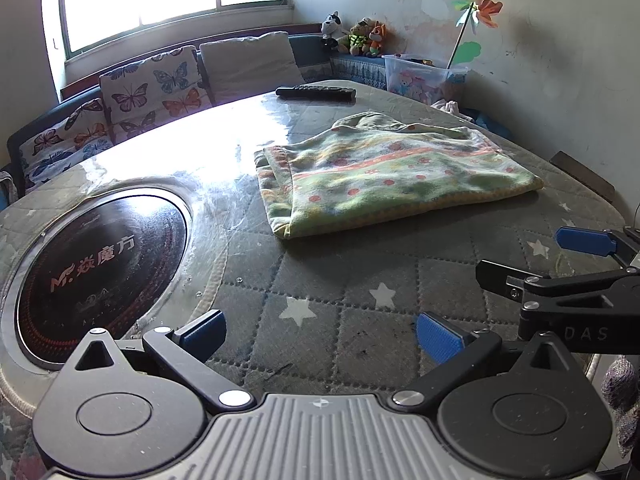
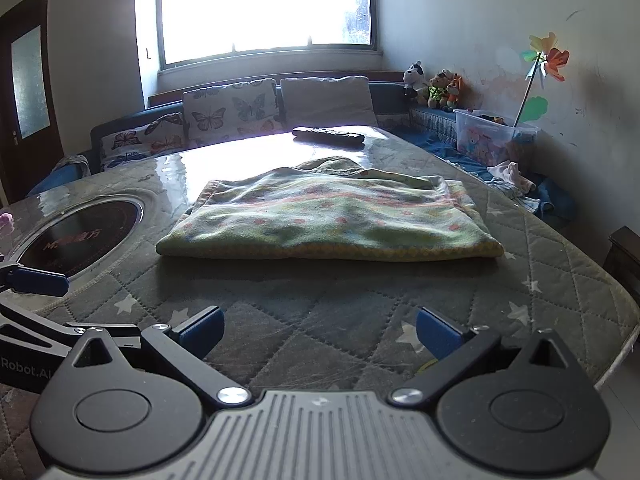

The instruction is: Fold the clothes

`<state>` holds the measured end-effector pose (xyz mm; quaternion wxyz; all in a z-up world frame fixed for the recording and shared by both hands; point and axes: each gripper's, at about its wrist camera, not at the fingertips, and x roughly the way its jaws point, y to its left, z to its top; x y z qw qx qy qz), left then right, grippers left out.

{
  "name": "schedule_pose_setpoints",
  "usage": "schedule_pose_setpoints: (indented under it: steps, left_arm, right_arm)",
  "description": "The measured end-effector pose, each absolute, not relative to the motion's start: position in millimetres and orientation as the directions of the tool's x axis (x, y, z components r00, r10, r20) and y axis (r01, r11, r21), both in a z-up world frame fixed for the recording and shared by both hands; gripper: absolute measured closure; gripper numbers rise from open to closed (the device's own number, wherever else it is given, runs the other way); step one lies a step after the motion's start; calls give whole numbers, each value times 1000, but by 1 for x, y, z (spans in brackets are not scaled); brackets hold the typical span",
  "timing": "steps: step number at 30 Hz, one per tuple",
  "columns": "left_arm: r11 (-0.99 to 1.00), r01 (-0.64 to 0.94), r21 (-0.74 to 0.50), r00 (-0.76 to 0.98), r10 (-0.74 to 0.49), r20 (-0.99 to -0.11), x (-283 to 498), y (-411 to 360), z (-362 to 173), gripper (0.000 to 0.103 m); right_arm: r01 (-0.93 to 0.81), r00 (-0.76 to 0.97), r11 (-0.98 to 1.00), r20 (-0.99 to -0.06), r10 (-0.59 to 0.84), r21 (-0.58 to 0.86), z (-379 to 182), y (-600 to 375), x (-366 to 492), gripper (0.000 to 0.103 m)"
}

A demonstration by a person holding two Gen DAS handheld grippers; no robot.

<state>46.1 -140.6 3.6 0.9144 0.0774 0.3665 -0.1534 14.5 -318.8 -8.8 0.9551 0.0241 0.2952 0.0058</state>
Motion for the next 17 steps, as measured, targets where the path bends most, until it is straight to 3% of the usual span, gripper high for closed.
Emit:
schedule_pose_setpoints:
  steps: [17]
  left_arm:
    - [940,340,35,692,-225,-686,48,-141,6,0]
  right_arm:
    - [3,829,999,-559,25,50,-6,-319,17,0]
